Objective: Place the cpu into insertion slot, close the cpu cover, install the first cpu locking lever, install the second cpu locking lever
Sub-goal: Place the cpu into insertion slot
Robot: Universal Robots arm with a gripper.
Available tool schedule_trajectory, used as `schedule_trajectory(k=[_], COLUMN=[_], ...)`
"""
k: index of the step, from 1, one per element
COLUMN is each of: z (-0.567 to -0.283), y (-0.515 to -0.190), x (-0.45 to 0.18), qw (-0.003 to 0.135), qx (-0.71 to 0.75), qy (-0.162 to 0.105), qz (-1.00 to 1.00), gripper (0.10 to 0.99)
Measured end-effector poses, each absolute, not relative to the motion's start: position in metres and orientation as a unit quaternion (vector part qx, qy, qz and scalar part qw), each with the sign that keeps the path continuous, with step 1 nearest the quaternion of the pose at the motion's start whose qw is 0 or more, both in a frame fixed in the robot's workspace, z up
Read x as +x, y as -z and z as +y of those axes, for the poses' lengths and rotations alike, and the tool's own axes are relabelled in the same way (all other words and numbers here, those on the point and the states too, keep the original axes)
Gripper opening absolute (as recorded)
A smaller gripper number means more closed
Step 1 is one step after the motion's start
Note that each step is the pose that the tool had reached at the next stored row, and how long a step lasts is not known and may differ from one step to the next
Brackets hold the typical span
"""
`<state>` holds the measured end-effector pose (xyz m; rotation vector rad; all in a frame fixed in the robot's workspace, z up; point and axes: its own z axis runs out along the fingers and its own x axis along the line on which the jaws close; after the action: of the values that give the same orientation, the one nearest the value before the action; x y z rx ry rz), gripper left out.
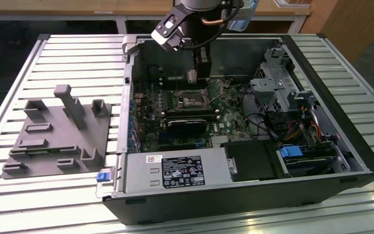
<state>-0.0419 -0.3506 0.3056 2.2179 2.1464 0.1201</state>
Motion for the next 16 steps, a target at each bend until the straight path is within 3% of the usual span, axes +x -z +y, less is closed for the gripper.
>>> schedule_trajectory(k=[16], z=[-0.3494], y=[-0.2962], x=[-0.042], qw=[0.027], qx=[0.717], qy=[-0.038], qz=[0.695], gripper=[0.541])
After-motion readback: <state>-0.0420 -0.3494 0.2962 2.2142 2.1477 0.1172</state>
